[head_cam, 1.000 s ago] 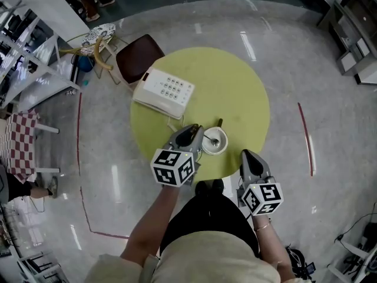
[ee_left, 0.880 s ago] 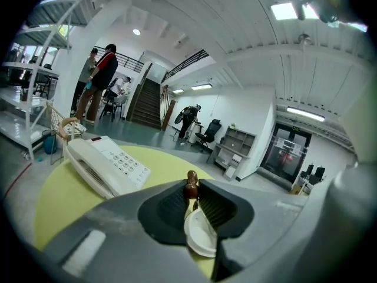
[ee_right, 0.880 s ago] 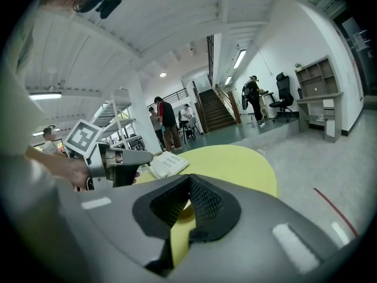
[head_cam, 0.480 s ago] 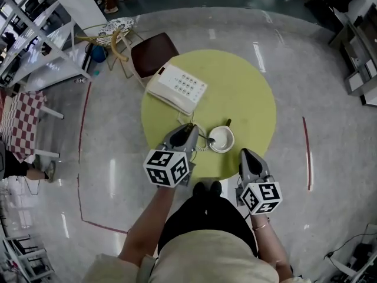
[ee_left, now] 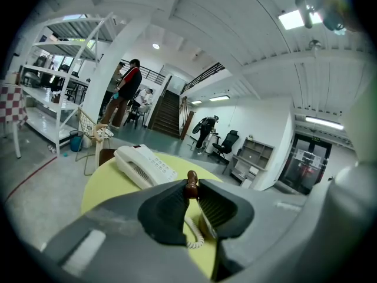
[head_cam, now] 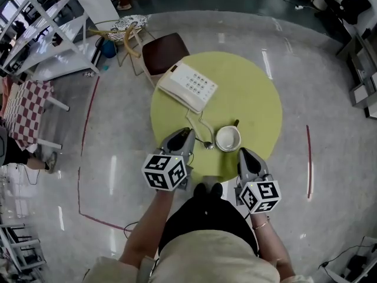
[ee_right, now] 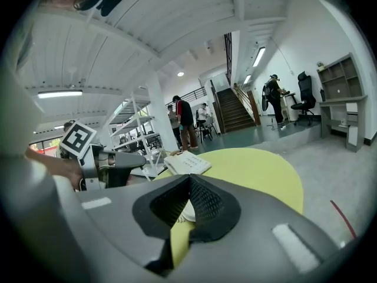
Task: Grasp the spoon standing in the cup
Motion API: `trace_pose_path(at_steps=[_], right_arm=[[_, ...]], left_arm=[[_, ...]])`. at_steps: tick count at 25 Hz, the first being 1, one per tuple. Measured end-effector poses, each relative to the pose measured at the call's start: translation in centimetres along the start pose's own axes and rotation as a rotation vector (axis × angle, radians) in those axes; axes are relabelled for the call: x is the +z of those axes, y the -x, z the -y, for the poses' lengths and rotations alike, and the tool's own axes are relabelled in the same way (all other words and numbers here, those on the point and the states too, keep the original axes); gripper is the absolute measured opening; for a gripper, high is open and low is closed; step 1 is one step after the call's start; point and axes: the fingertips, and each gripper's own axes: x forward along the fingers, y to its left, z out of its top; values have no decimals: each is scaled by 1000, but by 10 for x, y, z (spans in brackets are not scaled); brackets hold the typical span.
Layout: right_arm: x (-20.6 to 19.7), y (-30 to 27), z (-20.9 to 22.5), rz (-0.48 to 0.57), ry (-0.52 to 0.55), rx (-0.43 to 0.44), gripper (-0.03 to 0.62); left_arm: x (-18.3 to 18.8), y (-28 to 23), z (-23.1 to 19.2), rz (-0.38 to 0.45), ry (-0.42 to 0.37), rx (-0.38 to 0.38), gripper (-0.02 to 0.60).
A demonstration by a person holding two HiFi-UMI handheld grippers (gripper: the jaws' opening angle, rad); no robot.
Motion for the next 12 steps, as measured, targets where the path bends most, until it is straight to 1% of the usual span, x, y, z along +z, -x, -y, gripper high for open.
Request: trace_pose_path(at_steps=[12], right_arm=[[-7, 0, -18, -9, 20, 36, -2]], left_arm=[[-14, 31, -15, 12, 28, 51, 55]])
